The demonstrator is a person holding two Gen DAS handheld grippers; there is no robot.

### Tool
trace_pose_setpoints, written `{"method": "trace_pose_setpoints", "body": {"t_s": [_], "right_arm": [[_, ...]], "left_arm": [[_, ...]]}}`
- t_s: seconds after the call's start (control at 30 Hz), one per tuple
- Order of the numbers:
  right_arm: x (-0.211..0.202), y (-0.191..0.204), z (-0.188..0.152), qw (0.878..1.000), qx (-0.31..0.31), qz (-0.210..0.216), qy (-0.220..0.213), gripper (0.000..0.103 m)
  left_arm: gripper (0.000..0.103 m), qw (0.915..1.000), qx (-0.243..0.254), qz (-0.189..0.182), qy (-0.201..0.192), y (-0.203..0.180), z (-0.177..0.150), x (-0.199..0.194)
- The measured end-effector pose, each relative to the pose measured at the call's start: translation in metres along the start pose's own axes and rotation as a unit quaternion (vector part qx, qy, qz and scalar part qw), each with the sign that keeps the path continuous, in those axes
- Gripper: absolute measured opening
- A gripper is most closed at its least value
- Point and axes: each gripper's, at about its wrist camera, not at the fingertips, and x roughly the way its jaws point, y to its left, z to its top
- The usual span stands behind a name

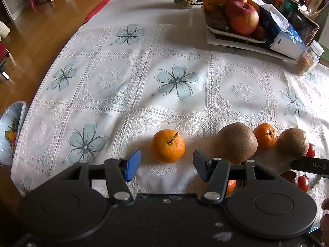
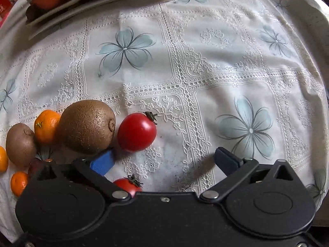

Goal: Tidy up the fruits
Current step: 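Close left gripper on the small orange while right gripper closes on the red tomato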

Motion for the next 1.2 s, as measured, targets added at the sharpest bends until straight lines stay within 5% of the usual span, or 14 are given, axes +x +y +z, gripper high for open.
{"method": "trace_pose_setpoints", "body": {"t_s": [0.2,0.27,0.37,0.6,0.73,1.2], "right_arm": [[-0.002,-0.001,0.001,1.0,-0.006,0.007,0.019,0.098],[-0.009,0.0,0.003,1.0,-0.01,0.014,0.005,0.075],[-0.017,0.001,0.005,0.998,-0.025,0.051,0.004,0.06],[-0.017,-0.004,0.015,0.997,0.028,0.064,-0.014,0.06],[-0.017,0.001,0.016,0.997,0.027,0.069,-0.016,0.046],[-0.029,0.007,0.014,0.998,0.01,0.066,-0.019,0.046]], "left_arm": [[0.059,1.0,-0.005,-0.001,-0.002,0.003,0.001,-0.001],[0.059,0.9999,-0.009,-0.002,-0.004,0.005,0.001,-0.003],[0.059,0.9998,-0.016,-0.005,-0.004,0.008,0.002,-0.004],[0.059,0.9998,-0.018,-0.007,-0.005,0.011,0.003,-0.005],[0.059,0.9998,-0.014,-0.009,-0.005,0.01,0.003,-0.003],[0.059,0.9997,-0.023,0.005,-0.003,0.005,0.009,0.018]]}}
